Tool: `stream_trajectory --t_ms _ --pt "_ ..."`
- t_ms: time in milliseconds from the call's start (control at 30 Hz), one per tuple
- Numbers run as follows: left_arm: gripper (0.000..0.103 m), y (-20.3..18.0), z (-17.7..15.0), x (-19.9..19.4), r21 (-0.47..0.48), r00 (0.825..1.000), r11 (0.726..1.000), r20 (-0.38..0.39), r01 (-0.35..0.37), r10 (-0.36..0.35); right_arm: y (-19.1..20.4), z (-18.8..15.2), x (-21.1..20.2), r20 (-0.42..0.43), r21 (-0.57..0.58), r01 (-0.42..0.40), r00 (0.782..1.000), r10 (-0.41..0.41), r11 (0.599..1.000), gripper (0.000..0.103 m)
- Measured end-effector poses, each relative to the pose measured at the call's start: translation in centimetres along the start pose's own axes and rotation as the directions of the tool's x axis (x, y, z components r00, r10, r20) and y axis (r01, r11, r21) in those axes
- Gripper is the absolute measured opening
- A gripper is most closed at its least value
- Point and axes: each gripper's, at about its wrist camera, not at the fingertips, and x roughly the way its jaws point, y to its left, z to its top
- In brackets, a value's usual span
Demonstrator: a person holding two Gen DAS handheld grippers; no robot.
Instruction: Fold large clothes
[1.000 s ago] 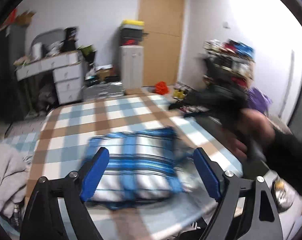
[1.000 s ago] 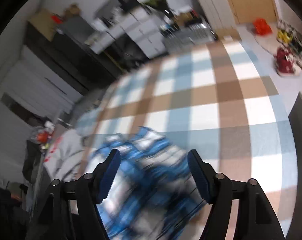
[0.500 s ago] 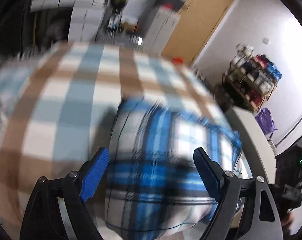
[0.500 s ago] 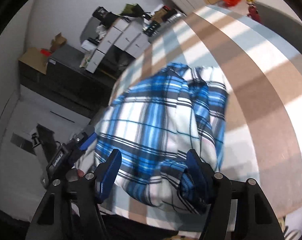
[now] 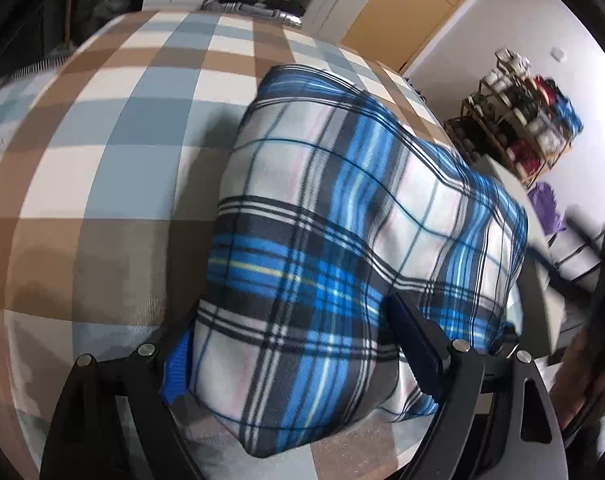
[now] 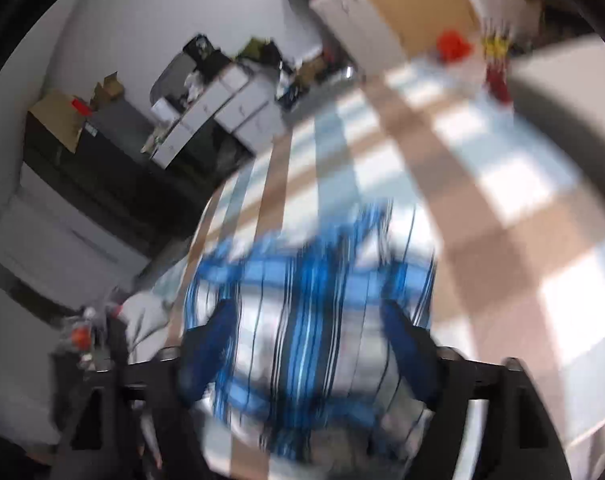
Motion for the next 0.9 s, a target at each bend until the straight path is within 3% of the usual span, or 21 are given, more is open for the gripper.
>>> stream_trajectory --t_ms 167,233,300,333,367,400,500,567,600,700,767,833,900 --pt "0.085 -0.7 -0.7 0.0 0.02 1.0 1.0 0.011 -0.021 0.021 0.8 4.9 3.1 -0.111 -0.033 0.04 0.993 -0.044 0.999 0.098" --pt "0.085 -0.3 -0.6 0.2 0.016 1.0 1.0 0.007 -0.016 0.016 2.2 6.3 4.5 -0.163 -0.123 0.062 0.983 -0.082 0.99 0.098" --pt "0.085 0.0 -0.5 0.7 0.019 1.0 1.0 0.005 -0.016 0.016 3.6 6.4 7.3 -0.301 -0.249 0.072 0.942 -0.148 0.966 0.099" --pt "0.085 0.2 -0.3 0.9 0.018 1.0 1.0 0.005 -0.015 0.015 4.0 6.0 8.9 -0.356 -0.318 0.113 0.906 -0.229 0.941 0.099" --pt "0.085 0.2 -0.3 0.9 0.015 1.0 1.0 0.008 -0.015 0.014 4.0 5.3 10.3 -0.414 -0.377 0.168 0.849 -0.328 0.911 0.099" --pt "0.086 0.2 -0.4 1.0 0.021 1.0 1.0 0.007 -0.017 0.017 3.9 4.7 10.5 -0.426 -0.385 0.173 0.838 -0.341 0.906 0.096" --pt "0.086 0.3 -0.2 1.2 0.026 1.0 1.0 -0.002 -0.01 0.01 2.7 4.2 8.7 -0.418 -0.306 0.154 0.865 -0.278 0.94 0.095" --pt "0.086 0.5 0.0 1.4 0.016 1.0 1.0 -0.013 -0.001 0.001 1.6 4.2 6.4 -0.352 -0.199 0.145 0.912 -0.209 0.969 0.095" --pt "0.086 0.4 0.1 1.5 0.014 1.0 1.0 -0.015 -0.001 0.001 1.1 3.8 5.8 -0.34 -0.174 0.145 0.919 -0.198 0.974 0.096" --pt "0.086 0.2 0.2 1.5 0.019 1.0 1.0 -0.016 -0.008 0.008 0.0 2.4 6.9 -0.407 -0.16 0.152 0.89 -0.206 0.975 0.096" --pt "0.086 0.2 0.1 1.6 0.015 1.0 1.0 -0.012 -0.011 0.011 -1.0 2.3 7.9 -0.423 -0.071 0.114 0.896 -0.133 0.991 0.092" --pt "0.086 0.2 0.1 1.6 0.017 1.0 1.0 -0.008 -0.007 0.007 -1.4 3.9 8.7 -0.408 -0.004 0.073 0.911 -0.068 0.997 0.048" --pt "0.086 0.2 -0.1 1.8 0.018 1.0 1.0 -0.014 0.013 -0.013 -1.4 5.2 8.8 -0.385 0.031 0.029 0.923 -0.015 0.999 0.032"
